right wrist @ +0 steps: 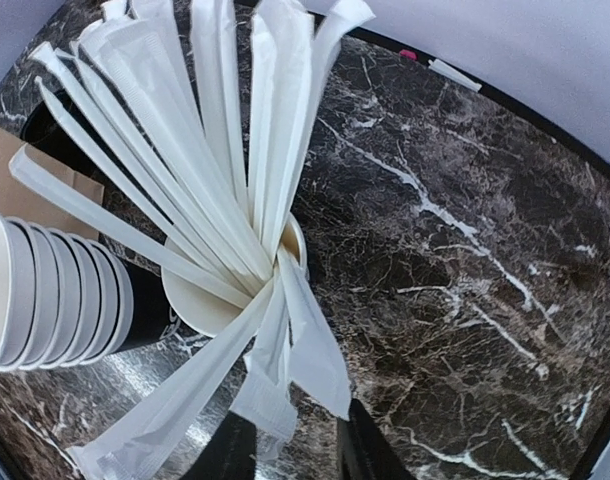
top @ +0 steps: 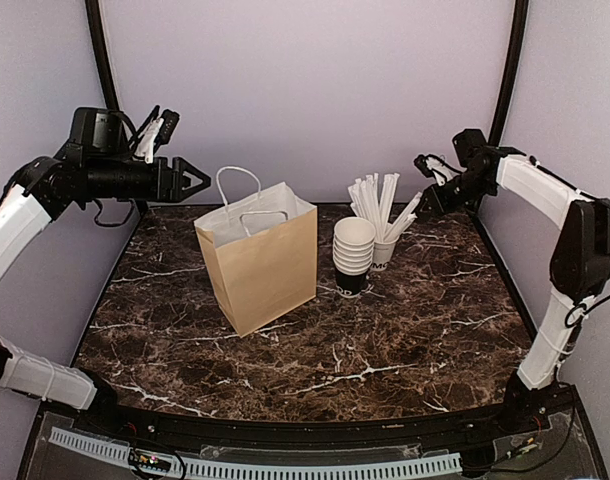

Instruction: Pack the takeout coffee

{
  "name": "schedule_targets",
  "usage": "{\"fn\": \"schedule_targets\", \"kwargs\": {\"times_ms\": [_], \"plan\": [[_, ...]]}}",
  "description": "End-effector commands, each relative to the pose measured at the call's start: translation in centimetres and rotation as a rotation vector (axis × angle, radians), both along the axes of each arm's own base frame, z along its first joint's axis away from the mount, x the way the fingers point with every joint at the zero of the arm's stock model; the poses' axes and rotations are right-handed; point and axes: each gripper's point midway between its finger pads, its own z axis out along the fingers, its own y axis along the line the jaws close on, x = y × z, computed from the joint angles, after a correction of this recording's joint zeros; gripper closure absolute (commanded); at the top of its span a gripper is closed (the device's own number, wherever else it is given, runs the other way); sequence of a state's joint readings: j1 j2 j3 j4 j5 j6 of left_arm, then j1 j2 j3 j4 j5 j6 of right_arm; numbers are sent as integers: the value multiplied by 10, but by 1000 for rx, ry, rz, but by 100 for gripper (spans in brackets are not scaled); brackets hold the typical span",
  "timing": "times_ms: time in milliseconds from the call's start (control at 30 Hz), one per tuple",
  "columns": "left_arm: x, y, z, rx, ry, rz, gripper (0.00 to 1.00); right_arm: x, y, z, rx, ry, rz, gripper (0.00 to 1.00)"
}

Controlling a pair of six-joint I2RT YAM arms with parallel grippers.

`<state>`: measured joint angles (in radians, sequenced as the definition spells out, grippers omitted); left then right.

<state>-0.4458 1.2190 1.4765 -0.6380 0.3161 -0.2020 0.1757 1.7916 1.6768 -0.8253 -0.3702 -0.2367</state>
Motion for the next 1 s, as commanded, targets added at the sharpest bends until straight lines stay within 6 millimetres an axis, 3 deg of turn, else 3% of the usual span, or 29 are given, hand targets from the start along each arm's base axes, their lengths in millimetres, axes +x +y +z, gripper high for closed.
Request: {"fn": "schedule_targets", "kwargs": {"times_ms": [0,167,500,667,967], "plan": [[-8,8,1,9,-12,10,32,11,4,8,35,-26,-11,79],[-4,4,-3,7,-4,-2,32,3,1,16,29,-23,-14,100],[6,1,-8,30,-13,-1,32,-44,-15,71,-30,-117,4,100],[15,-3,-12,39,5,-3,32,-79,-10,85,-28,-153,124,100],[26,-5,-2,27,-6,25,33,-128,-12,142,-107,-354,312,100]]}}
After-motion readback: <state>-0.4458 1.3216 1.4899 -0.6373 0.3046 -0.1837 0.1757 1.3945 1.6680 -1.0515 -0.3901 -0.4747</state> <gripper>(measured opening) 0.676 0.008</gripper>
